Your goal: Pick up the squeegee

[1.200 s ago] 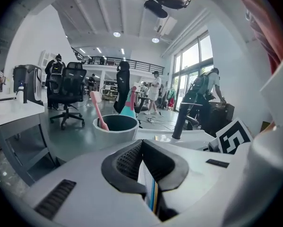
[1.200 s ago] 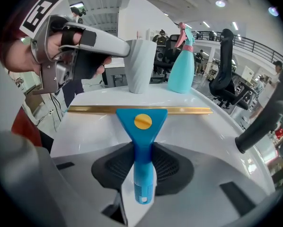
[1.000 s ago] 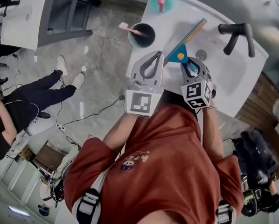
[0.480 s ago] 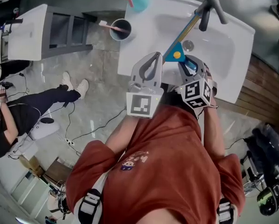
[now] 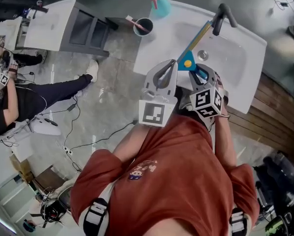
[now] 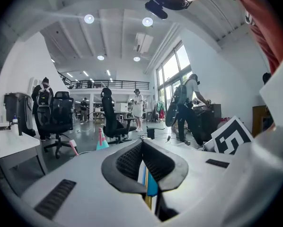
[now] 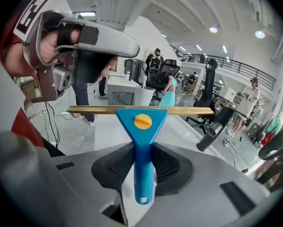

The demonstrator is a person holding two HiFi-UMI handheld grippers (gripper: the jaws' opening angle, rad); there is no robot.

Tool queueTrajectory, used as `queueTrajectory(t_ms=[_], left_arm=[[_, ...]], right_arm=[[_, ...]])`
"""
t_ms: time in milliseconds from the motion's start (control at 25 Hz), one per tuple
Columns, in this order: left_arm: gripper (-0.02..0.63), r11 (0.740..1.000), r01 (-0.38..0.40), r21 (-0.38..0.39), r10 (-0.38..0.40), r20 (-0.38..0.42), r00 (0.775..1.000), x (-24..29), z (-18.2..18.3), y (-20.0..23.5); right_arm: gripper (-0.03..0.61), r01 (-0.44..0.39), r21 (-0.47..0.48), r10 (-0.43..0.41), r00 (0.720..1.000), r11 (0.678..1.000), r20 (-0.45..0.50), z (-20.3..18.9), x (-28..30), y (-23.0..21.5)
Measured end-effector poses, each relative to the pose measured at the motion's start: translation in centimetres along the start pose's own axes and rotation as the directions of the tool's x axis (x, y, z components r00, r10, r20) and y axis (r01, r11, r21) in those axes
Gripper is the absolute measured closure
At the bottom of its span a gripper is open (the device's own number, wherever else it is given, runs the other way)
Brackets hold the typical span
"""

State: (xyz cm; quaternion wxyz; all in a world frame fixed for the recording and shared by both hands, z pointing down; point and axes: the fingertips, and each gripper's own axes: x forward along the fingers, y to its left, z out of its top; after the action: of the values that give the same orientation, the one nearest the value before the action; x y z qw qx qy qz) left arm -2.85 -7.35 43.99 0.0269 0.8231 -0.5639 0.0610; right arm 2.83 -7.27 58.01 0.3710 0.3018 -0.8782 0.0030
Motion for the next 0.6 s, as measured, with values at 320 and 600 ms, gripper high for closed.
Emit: queueTrajectory(t_ms=[320, 600], left_arm=[[0.597, 1.0, -0.003, 0.02, 0.001, 0.059, 0.998, -3.5, 3.1, -2.6], [0.597, 0.996, 0.031, 0.078, -0.036, 0.056, 0.998, -3.9, 4.4, -4.7]], right_arm=[[0.454, 0.136, 0.036, -0.138, 0.989, 0.99, 0.056, 0.9, -5.8, -1.4], [0.454, 0.305, 0.203, -0.318, 0.947, 0.93, 0.033, -2.5, -11.9, -6.0]])
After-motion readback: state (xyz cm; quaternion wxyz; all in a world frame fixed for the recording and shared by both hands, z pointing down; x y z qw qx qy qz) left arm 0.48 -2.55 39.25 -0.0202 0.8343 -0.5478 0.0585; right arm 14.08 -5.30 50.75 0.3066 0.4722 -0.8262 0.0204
